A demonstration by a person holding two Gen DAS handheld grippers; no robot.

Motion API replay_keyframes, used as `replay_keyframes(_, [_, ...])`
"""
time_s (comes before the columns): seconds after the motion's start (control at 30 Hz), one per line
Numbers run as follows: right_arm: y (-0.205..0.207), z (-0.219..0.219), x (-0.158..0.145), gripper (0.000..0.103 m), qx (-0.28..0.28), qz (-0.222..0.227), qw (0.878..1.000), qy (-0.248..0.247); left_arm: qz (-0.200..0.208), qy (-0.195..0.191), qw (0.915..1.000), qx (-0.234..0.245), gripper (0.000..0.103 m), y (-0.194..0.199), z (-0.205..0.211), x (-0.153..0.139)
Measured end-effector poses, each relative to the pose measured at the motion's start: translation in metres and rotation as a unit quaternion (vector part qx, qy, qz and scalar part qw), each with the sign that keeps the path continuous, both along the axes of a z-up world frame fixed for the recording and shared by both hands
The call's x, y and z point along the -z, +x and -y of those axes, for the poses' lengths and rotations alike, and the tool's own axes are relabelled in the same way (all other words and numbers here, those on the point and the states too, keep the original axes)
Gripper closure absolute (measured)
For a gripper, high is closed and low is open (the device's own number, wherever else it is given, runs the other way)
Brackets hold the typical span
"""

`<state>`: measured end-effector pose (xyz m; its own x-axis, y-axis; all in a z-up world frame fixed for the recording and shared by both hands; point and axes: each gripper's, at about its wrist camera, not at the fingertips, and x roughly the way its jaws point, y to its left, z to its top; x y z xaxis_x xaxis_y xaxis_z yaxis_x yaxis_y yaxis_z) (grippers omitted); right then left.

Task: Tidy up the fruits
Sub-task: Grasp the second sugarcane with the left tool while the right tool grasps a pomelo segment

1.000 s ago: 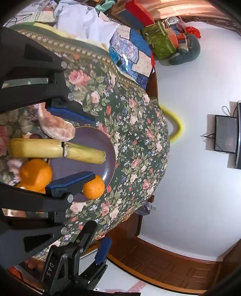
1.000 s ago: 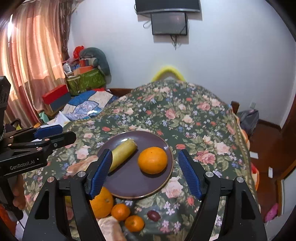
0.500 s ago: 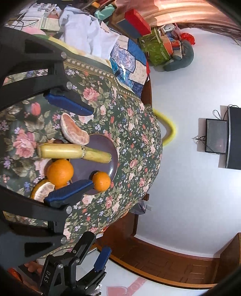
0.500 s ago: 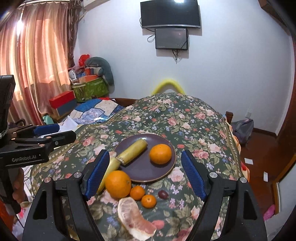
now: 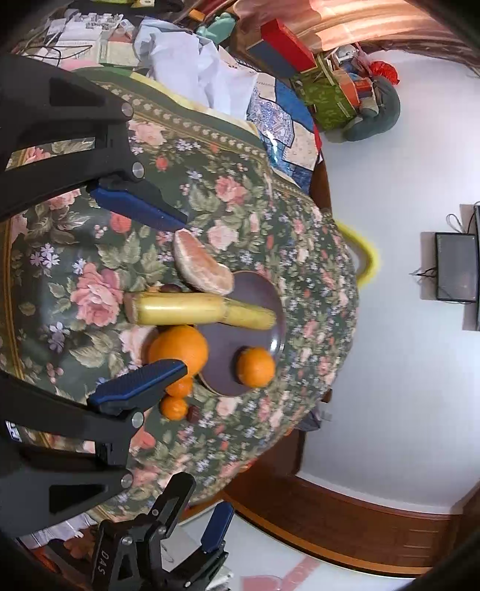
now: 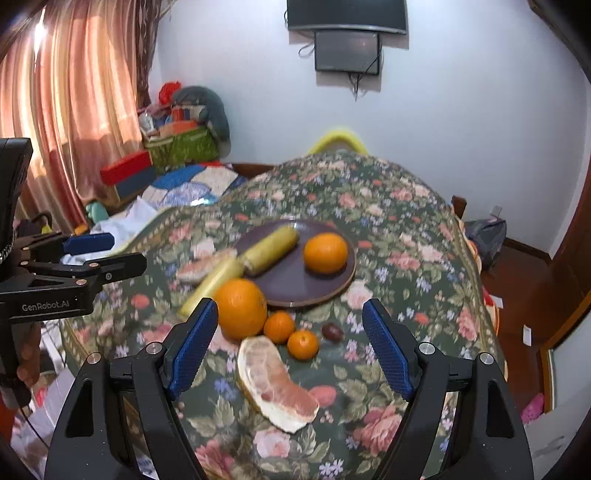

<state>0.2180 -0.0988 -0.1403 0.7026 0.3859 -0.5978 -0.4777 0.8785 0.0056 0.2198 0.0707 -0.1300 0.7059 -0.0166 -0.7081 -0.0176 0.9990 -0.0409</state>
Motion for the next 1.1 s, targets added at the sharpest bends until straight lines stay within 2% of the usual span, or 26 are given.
replay_keyframes(0.1, [0.003, -0.002, 0.014, 0.025, -0.008, -0.024, 1.000, -0.002, -0.017, -0.007, 0.9998, 0.006, 0.032, 0.003, 0.000, 0.014])
replay_keyframes(0.23, [0.007, -0.008, 0.035, 0.025, -0.018, -0.049, 0.999, -0.015, -0.045, -0.012, 0.9988, 0.013, 0.042, 0.014, 0.002, 0.037])
replay_keyframes(0.37, [0.012, -0.014, 0.053, 0.025, -0.030, -0.072, 0.997, -0.024, -0.069, -0.015, 0.9973, 0.019, 0.045, 0.025, 0.004, 0.056])
replay_keyframes(0.6, [0.021, -0.016, 0.079, 0.025, -0.036, -0.108, 0.993, -0.029, -0.094, -0.024, 0.9950, 0.024, 0.049, 0.042, 0.005, 0.081])
replay_keyframes(0.77, [0.025, -0.016, 0.089, 0.026, -0.041, -0.125, 0.991, -0.026, -0.111, -0.031, 0.9931, 0.024, 0.058, 0.053, 0.005, 0.097])
replay_keyframes(0.9, [0.028, -0.017, 0.098, 0.031, -0.050, -0.143, 0.988, -0.021, -0.115, -0.042, 0.9922, 0.023, 0.061, 0.058, 0.003, 0.104])
replay_keyframes(0.97, [0.030, -0.018, 0.100, 0.033, -0.053, -0.149, 0.987, -0.017, -0.113, -0.046, 0.9922, 0.027, 0.068, 0.059, 0.004, 0.104])
replay_keyframes(1.03, [0.029, -0.019, 0.102, 0.034, -0.055, -0.145, 0.988, -0.018, -0.111, -0.045, 0.9923, 0.029, 0.068, 0.059, 0.005, 0.104])
replay_keyframes(1.1, [0.029, -0.020, 0.101, 0.042, -0.061, -0.146, 0.987, -0.016, -0.110, -0.041, 0.9926, 0.031, 0.068, 0.058, 0.005, 0.103])
